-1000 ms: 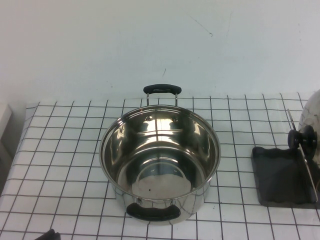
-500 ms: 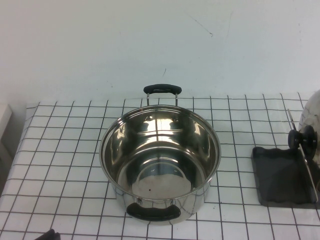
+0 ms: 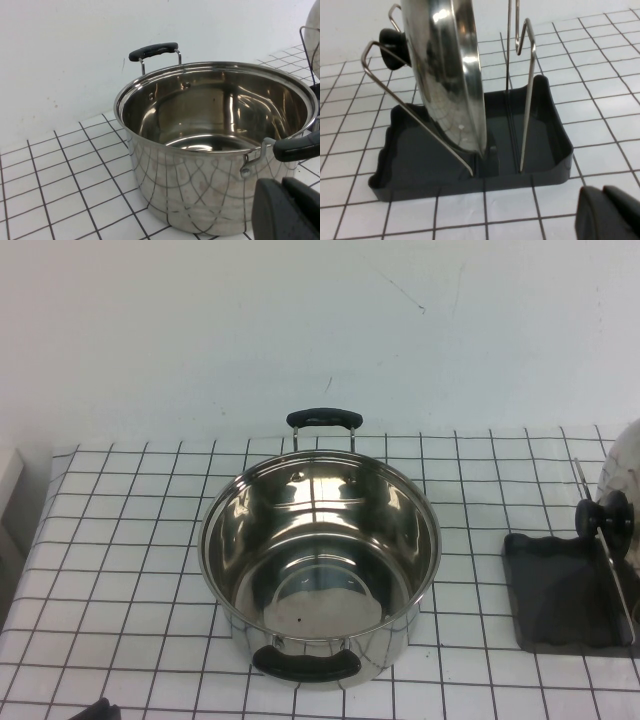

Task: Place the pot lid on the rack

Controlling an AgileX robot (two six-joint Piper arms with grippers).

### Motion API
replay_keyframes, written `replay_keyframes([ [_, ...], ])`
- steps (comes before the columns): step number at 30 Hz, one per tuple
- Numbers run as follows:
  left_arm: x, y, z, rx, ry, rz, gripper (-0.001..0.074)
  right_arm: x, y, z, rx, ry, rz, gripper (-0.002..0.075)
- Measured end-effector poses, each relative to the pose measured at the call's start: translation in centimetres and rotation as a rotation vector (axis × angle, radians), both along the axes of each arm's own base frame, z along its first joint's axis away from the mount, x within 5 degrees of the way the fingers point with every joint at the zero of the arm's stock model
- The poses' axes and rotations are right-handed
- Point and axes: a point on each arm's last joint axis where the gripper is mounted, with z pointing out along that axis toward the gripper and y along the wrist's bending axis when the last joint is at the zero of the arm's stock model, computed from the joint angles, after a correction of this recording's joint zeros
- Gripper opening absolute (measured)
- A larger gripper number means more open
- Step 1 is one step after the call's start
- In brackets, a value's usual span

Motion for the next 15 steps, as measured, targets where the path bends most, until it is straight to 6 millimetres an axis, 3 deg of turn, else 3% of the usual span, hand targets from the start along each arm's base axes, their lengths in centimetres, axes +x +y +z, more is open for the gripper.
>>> replay_keyframes([
  [15,0.00,0.00,0.00,-0.004,0.003,0.001,-0.0002,0.00,0.01,0.00,0.010,-0.001,-0.002,-0.0002],
])
